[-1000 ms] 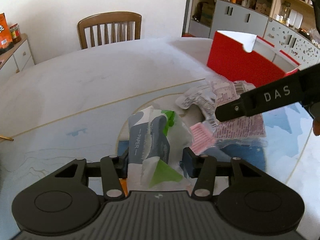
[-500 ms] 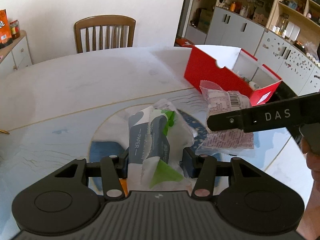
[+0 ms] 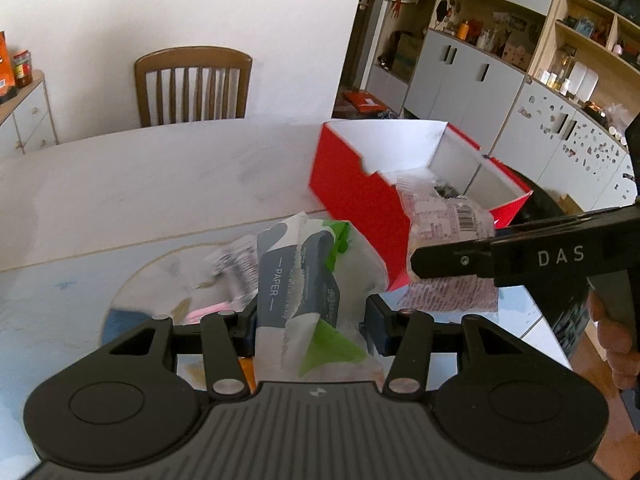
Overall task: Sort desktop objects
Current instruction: 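Carry the tissue bag and clear packet with both tools into the red box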
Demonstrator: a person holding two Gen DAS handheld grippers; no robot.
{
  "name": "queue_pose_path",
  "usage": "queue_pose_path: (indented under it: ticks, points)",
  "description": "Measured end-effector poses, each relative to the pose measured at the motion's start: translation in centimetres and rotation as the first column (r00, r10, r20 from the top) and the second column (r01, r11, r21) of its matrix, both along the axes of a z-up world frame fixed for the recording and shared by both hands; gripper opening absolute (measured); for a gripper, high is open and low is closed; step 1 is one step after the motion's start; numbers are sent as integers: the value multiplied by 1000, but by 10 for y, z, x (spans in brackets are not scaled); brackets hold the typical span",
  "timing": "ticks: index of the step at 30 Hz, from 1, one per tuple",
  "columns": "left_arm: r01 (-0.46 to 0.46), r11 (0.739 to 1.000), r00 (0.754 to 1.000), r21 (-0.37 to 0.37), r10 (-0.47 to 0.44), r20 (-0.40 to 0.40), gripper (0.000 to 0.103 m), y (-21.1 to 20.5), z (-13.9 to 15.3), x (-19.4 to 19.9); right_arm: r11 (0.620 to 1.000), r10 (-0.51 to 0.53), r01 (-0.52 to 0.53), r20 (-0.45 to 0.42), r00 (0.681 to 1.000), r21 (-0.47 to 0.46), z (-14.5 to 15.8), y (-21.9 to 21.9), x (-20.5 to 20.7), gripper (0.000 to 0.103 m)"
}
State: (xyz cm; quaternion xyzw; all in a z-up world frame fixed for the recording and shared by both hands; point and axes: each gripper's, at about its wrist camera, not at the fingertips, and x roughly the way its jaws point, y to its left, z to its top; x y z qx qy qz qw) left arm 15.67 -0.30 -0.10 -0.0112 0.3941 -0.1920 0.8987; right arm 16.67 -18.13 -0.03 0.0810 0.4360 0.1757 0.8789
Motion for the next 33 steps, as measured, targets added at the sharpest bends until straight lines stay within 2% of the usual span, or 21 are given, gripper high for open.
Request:
queue_pose_path:
  ticks: [8,20,26,33]
  points:
    - [25,1000,1000,-8,-25,16,50,-61,9,17,1000,-24,24,16,1000,11,7,-59,16,56]
    - [110,994,993,26,-110,34,50,-144,17,59,995,-95,96,62,994,-9,15,-146,44,56]
    - [127,989,991,70,-130,41,50,-169,17,85,994,-107,109,83,991,-20,15,-170,71,56]
    - [124,986,992,109,-127,26,50,-192,10,126,995,-94,97,66,993,-31,2,-184,105,56]
